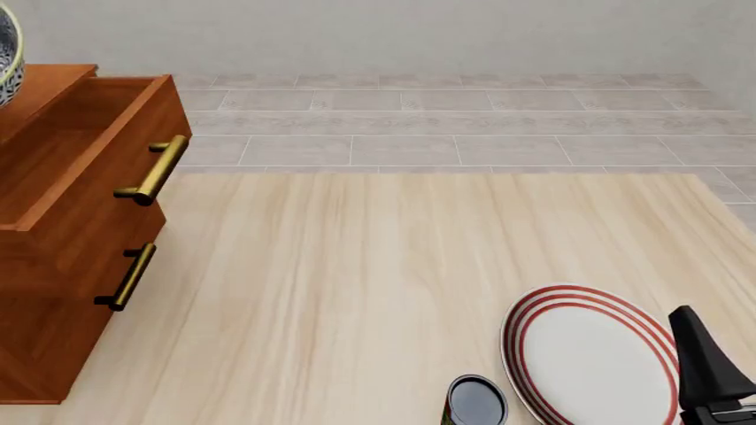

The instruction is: Put the bowl on top of the cabinet.

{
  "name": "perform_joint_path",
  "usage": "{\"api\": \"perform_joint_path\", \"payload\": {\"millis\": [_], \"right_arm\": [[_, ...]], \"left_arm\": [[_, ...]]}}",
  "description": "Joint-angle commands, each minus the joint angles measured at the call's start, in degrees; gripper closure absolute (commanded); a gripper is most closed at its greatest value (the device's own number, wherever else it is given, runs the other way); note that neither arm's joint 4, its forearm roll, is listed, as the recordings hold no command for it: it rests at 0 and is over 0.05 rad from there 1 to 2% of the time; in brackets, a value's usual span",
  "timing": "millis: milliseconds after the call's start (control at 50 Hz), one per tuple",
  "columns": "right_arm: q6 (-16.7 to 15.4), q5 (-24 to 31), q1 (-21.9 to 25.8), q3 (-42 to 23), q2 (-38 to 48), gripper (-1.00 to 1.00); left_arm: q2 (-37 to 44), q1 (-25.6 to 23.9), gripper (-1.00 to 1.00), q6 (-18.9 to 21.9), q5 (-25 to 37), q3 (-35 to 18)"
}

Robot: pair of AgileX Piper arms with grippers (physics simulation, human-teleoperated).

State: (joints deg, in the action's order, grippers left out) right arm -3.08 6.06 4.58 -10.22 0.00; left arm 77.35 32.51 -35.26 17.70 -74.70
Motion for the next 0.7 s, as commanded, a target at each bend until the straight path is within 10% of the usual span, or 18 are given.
{"api": "perform_joint_path", "payload": {"millis": [20,560,580,700], "right_arm": [[0.05,-0.13,0.02,0.17,0.0,-1.0],[-0.19,0.25,0.18,-0.56,0.0,-1.0],[-0.12,0.35,0.2,-0.67,0.0,-1.0],[-0.26,0.45,0.23,-0.86,0.0,-1.0]], "left_arm": [[1.82,-0.06,1.0,1.17,-0.23,0.26],[3.46,-0.98,1.0,0.98,-1.36,1.36],[3.56,-1.11,-1.0,0.78,-1.31,1.42],[3.27,-1.98,-1.0,0.65,-1.43,1.74]]}}
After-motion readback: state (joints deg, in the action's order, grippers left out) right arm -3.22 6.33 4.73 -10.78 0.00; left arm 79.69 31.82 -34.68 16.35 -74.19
